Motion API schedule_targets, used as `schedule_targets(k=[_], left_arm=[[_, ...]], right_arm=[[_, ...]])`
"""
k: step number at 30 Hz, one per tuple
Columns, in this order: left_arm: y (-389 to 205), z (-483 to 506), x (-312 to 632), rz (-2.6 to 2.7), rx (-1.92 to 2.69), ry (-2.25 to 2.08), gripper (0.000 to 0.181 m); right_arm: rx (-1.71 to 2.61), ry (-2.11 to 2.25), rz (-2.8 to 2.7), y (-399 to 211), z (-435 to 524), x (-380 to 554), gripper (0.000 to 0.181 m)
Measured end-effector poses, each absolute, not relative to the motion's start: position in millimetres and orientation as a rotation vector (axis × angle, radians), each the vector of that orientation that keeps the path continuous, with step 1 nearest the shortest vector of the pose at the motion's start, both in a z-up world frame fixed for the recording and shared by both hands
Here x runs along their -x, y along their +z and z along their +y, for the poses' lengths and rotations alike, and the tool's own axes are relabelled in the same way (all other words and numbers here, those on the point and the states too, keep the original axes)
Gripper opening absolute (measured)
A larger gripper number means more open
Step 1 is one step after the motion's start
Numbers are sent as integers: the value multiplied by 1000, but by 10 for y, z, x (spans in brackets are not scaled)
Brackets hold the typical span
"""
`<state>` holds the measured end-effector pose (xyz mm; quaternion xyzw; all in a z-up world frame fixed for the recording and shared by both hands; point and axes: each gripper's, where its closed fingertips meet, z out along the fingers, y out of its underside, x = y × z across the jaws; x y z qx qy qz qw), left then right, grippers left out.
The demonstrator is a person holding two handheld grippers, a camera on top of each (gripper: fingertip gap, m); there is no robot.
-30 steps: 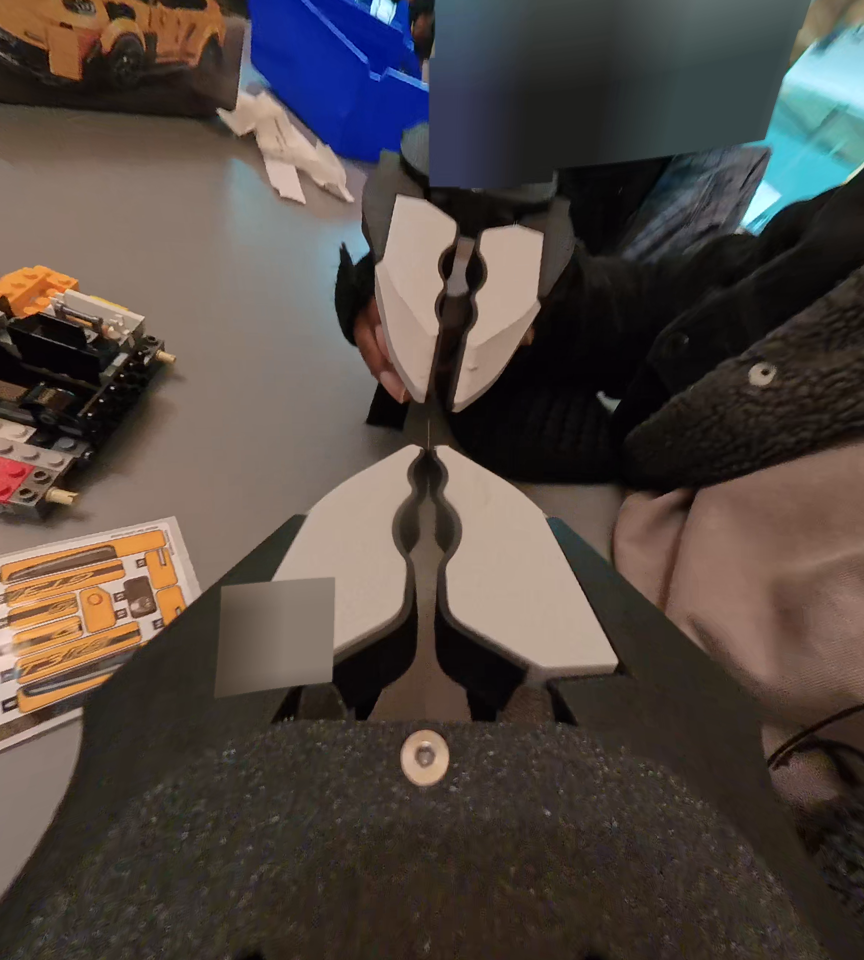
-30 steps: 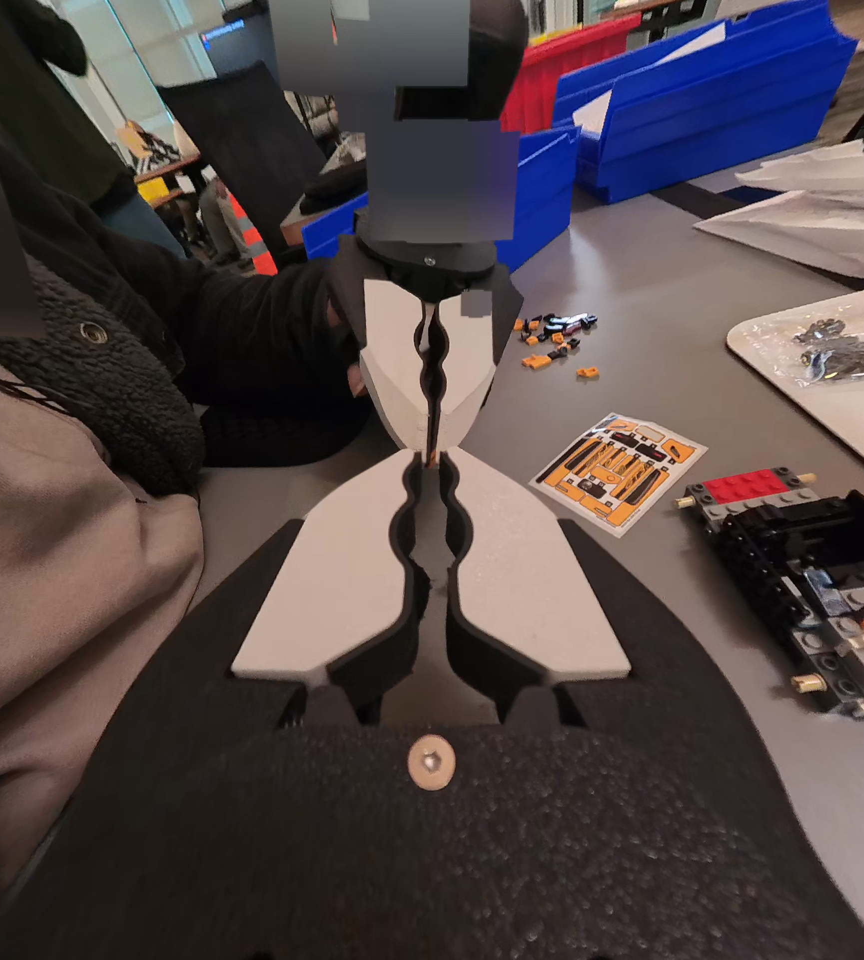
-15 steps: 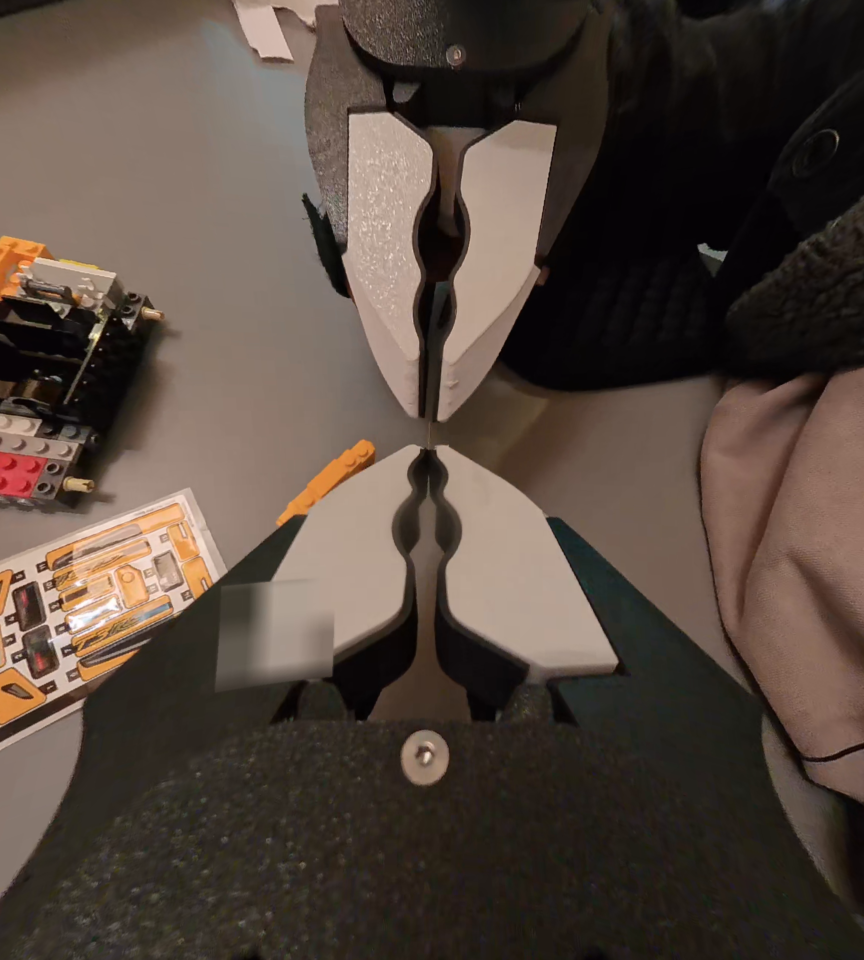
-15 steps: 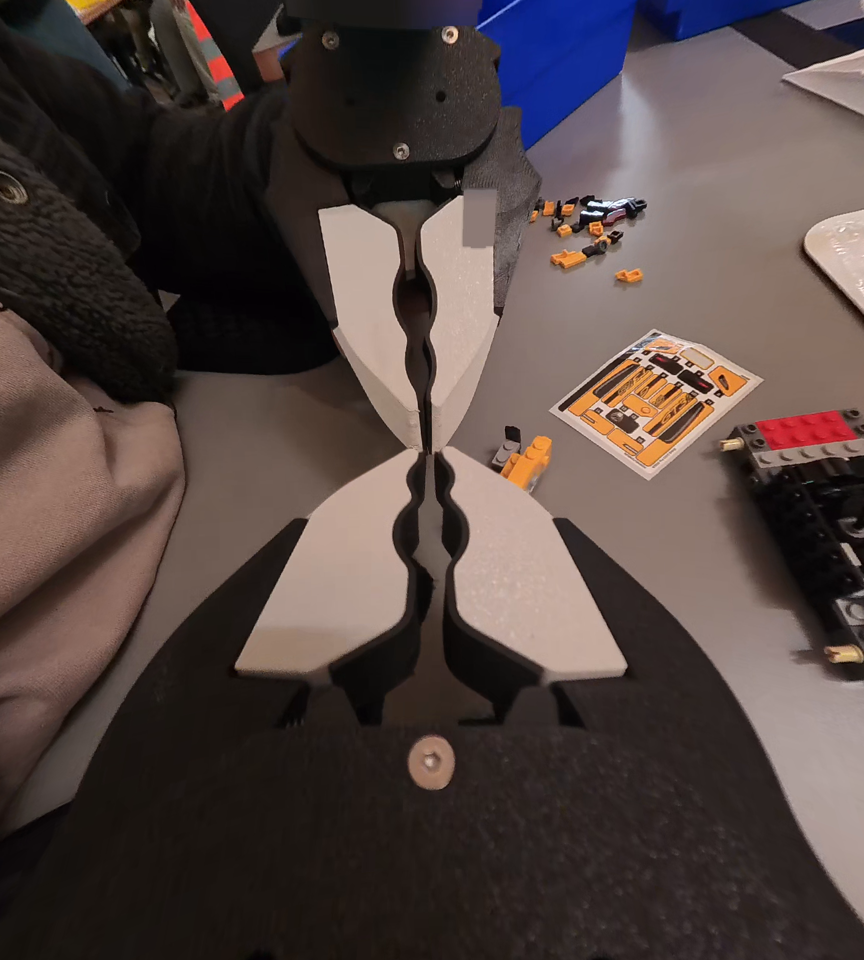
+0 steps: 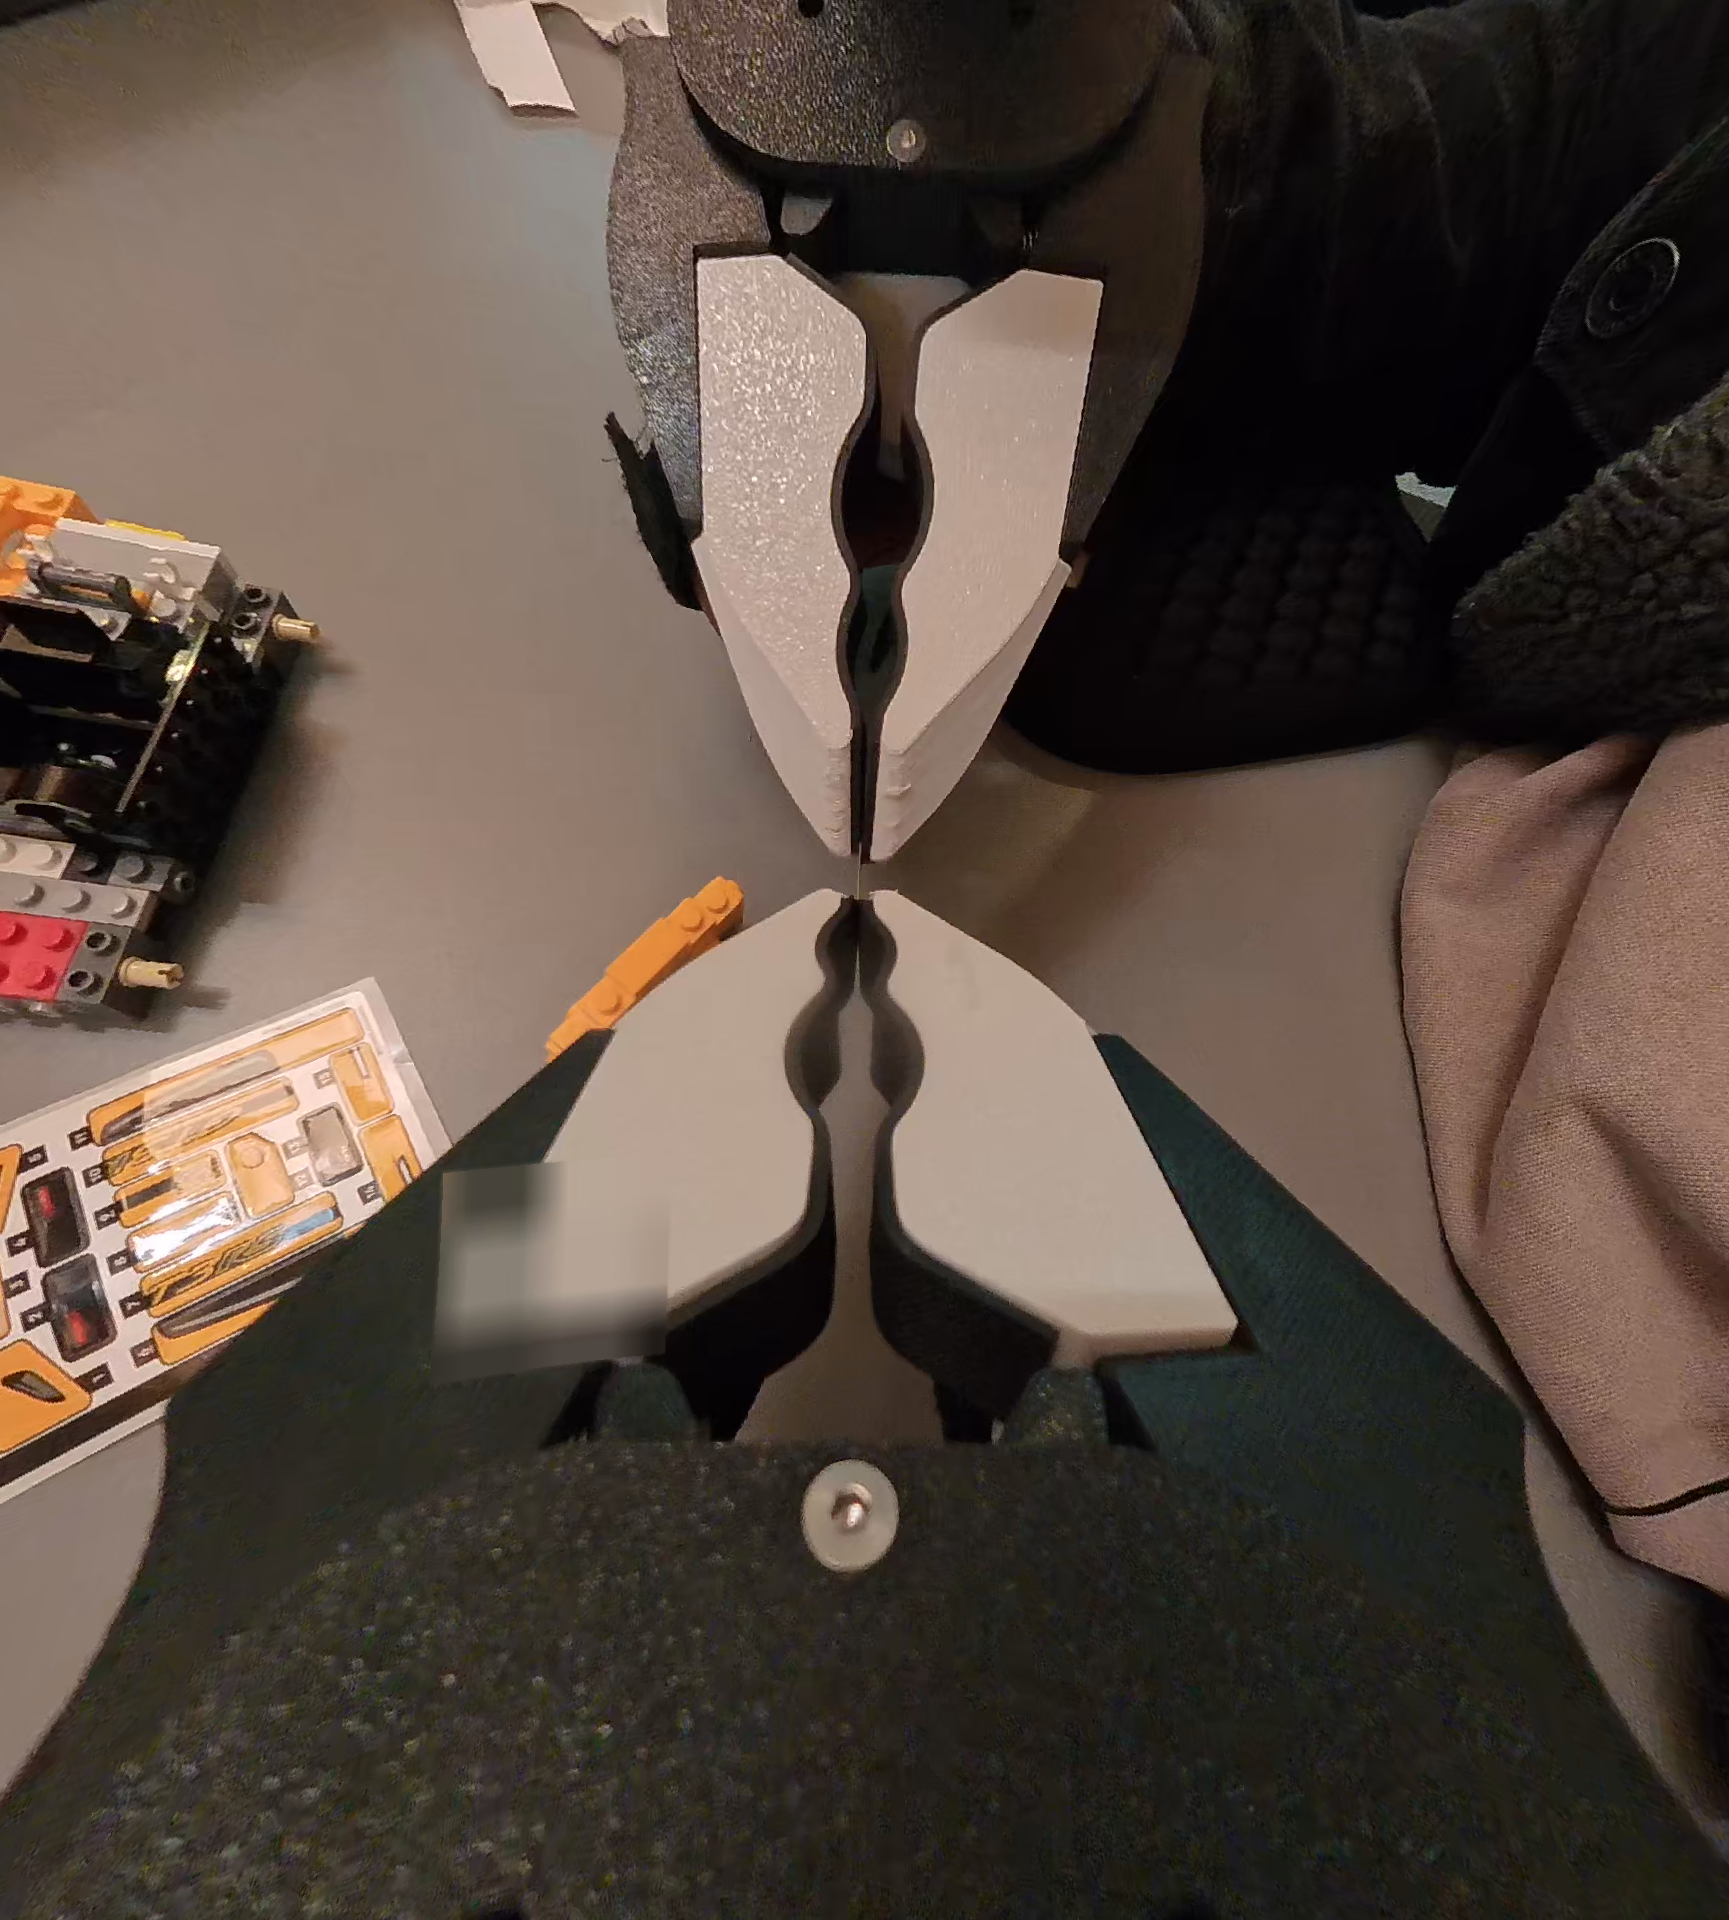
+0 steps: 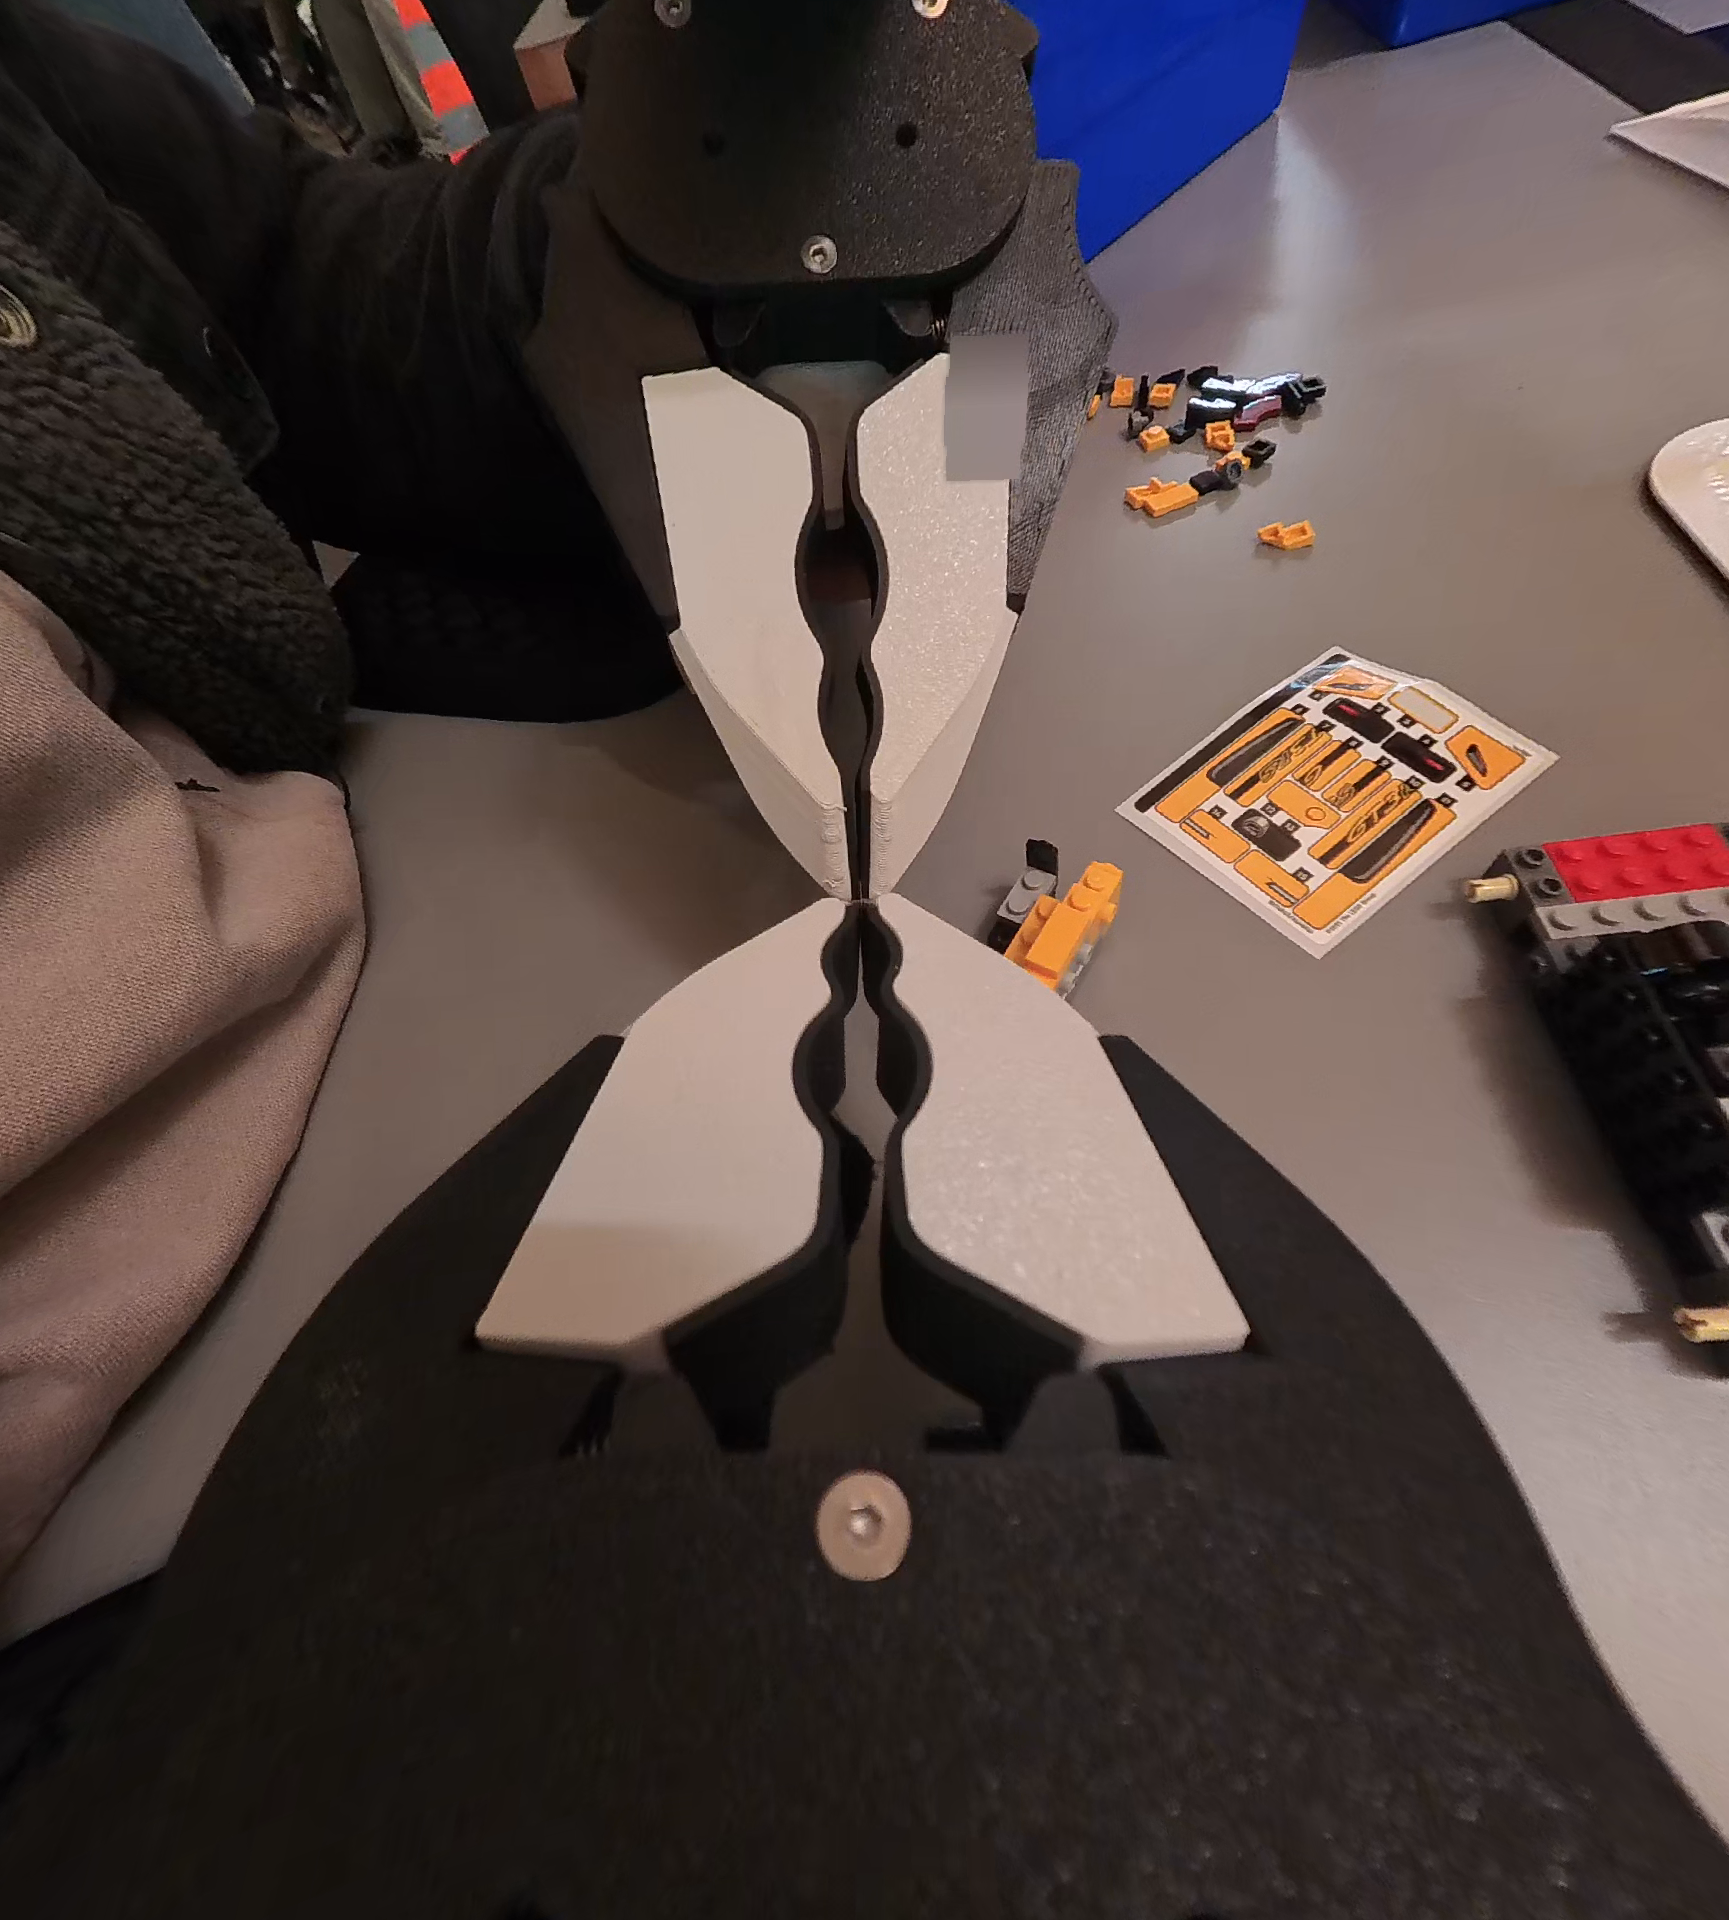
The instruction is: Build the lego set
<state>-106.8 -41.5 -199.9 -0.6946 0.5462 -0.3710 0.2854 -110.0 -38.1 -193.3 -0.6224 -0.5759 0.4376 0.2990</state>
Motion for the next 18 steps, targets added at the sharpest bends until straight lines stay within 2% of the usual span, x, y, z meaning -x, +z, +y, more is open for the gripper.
schedule_targets(k=[18], left_arm=[[-2020, -423, 1069, 1463, 1865, -1003, 0]], right_arm=[[1653, 1165, -1537, -1955, -389, 1100, 0]])
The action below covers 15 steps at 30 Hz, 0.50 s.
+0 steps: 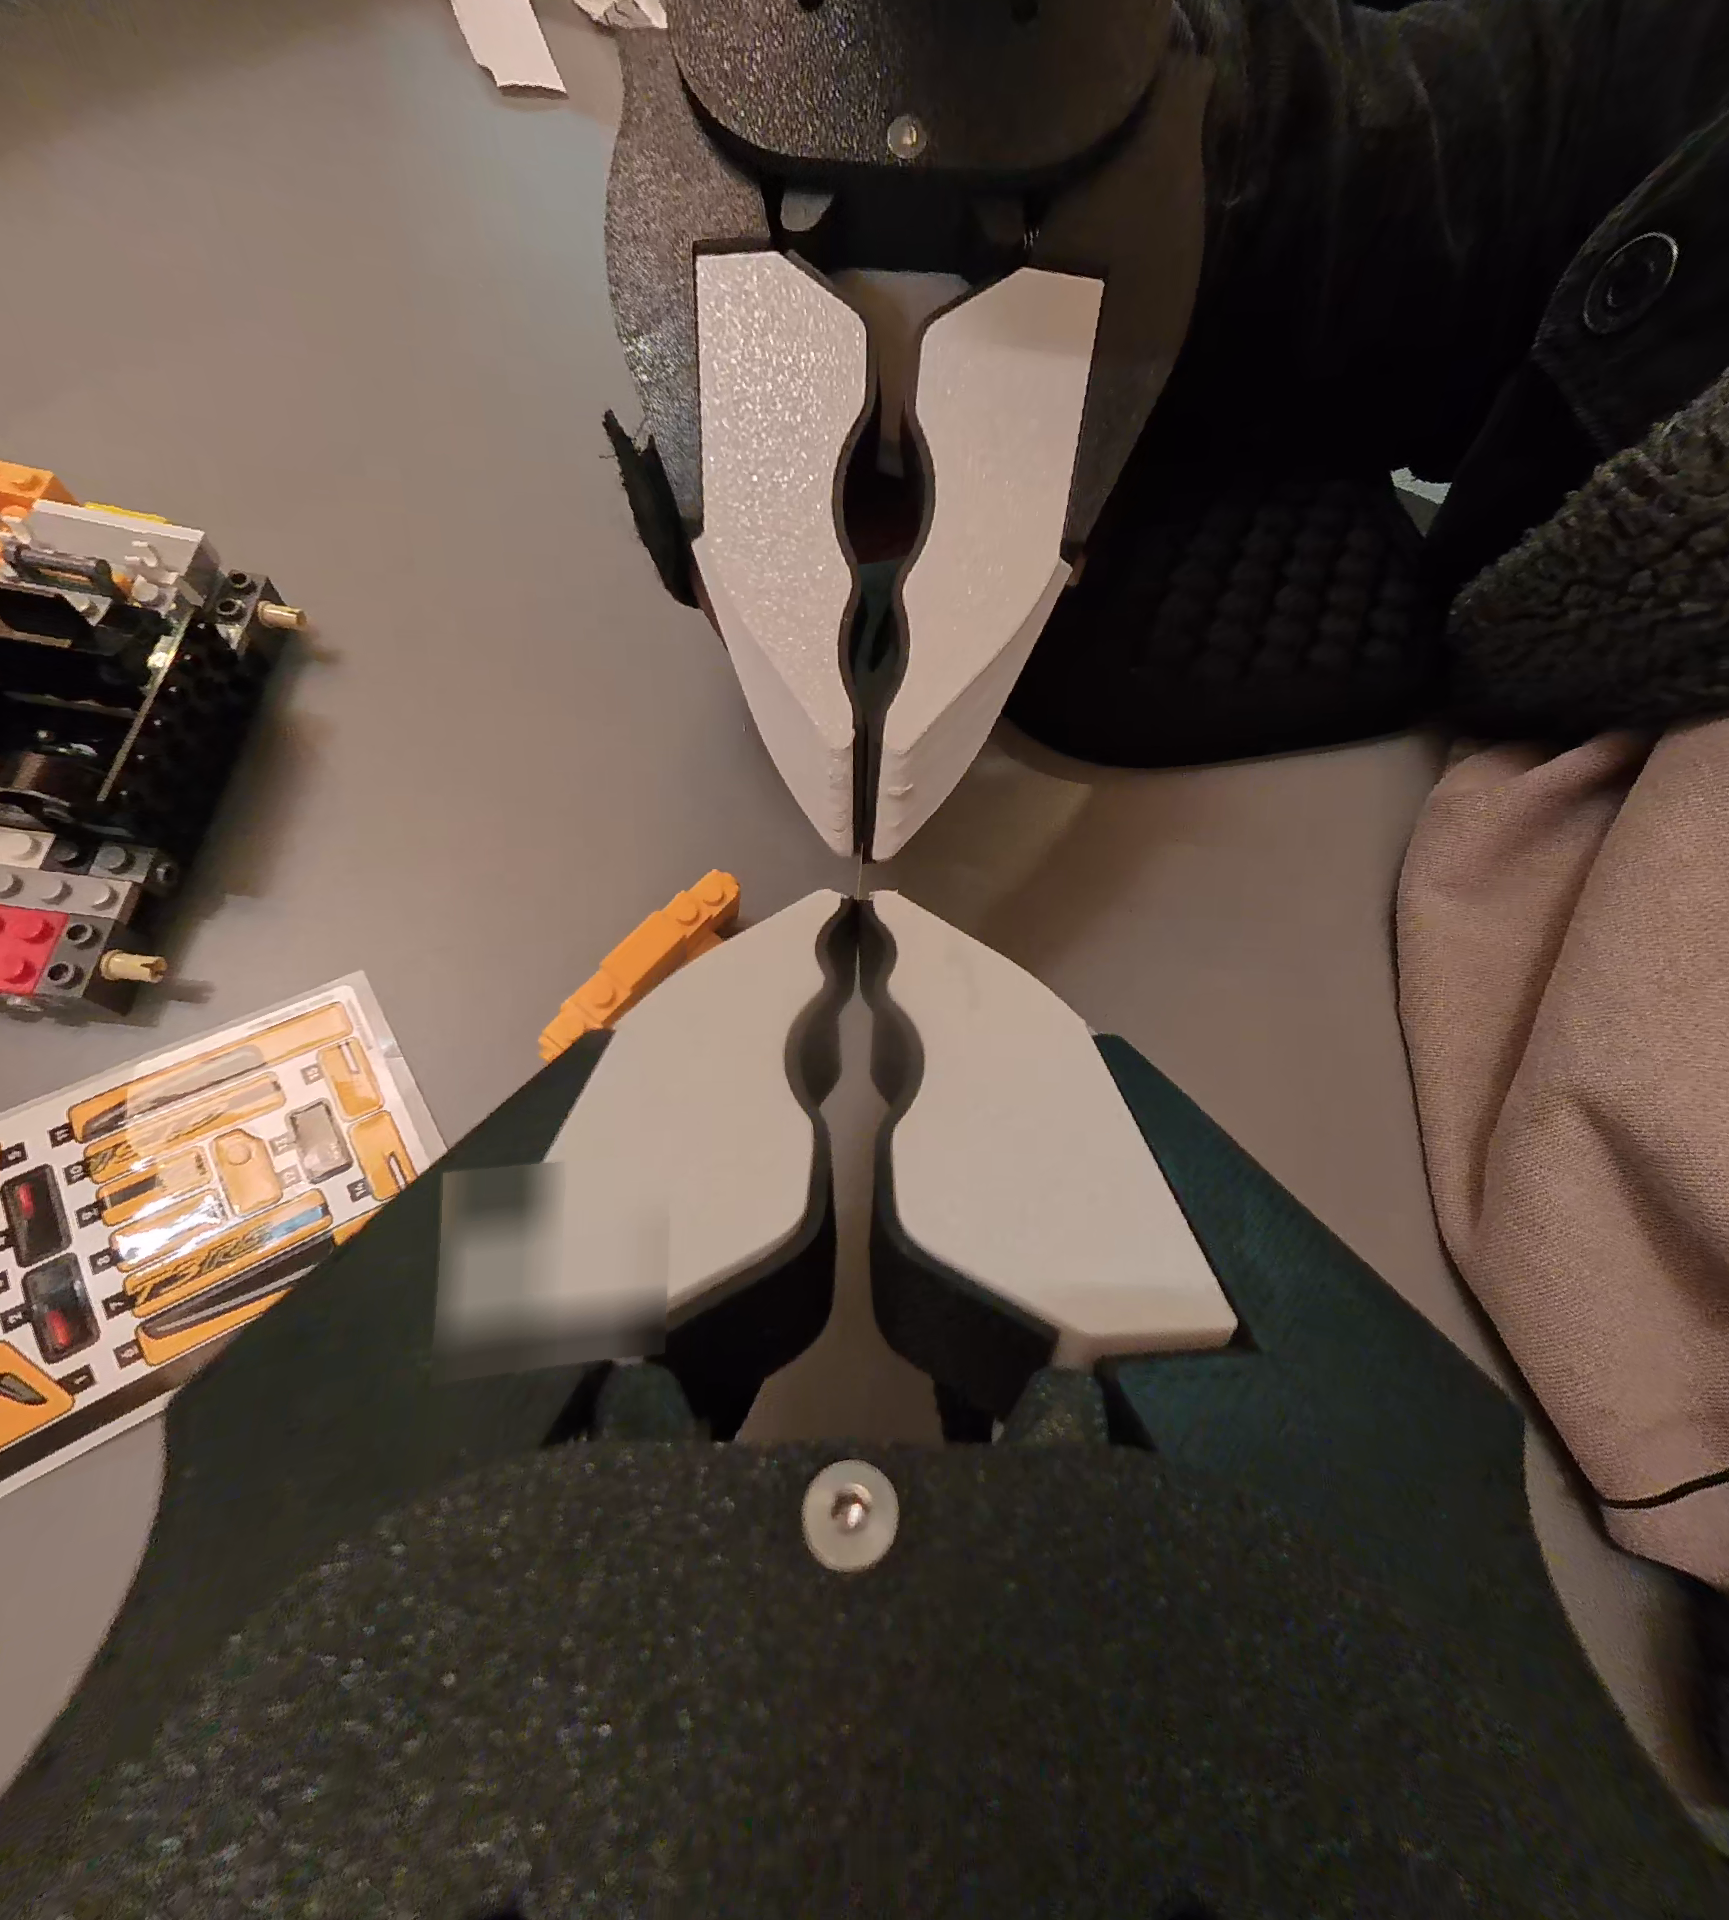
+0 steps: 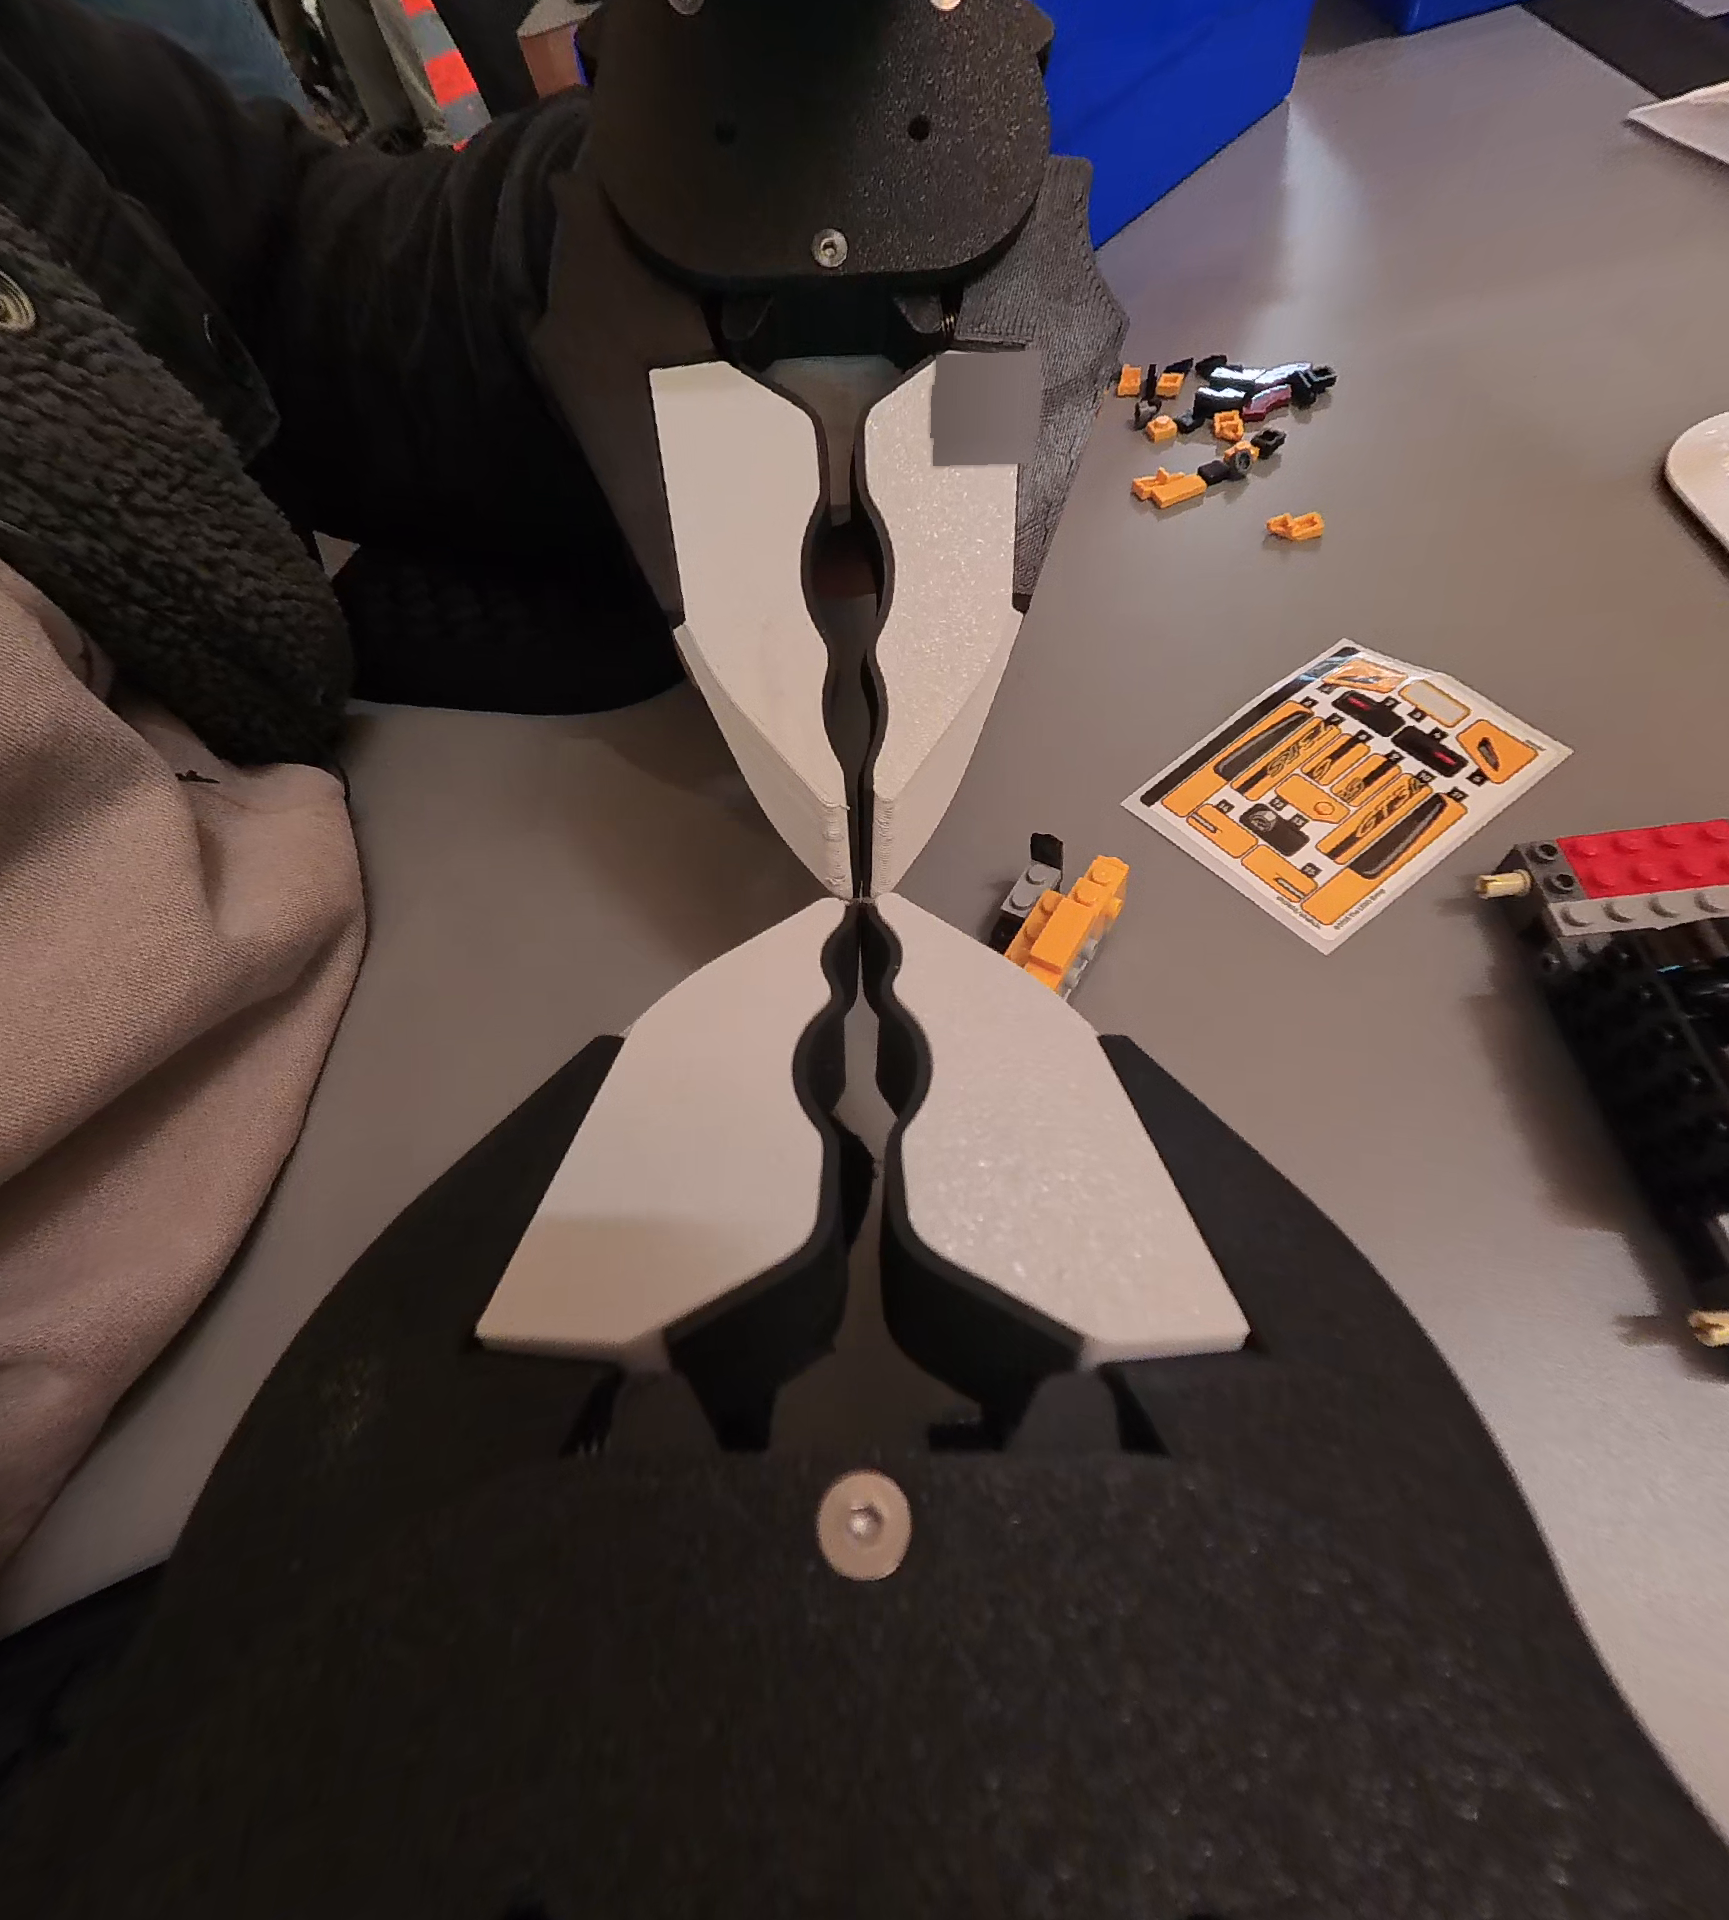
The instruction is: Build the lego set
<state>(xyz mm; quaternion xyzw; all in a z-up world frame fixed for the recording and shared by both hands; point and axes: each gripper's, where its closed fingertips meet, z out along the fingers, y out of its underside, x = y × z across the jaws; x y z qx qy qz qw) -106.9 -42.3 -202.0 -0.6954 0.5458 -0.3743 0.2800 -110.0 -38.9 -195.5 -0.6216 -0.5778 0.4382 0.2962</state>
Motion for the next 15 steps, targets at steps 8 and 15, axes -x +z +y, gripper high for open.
schedule_targets(k=[8, 15], left_arm=[[-1947, -282, 1117, 1389, 1833, -973, 22], [-2191, -21, 1274, 1449, 1825, -743, 43]], right_arm=[[1689, 1239, -1433, -1888, -295, 1075, 0], [1749, 1258, -1339, -1831, -168, 1005, 0]])
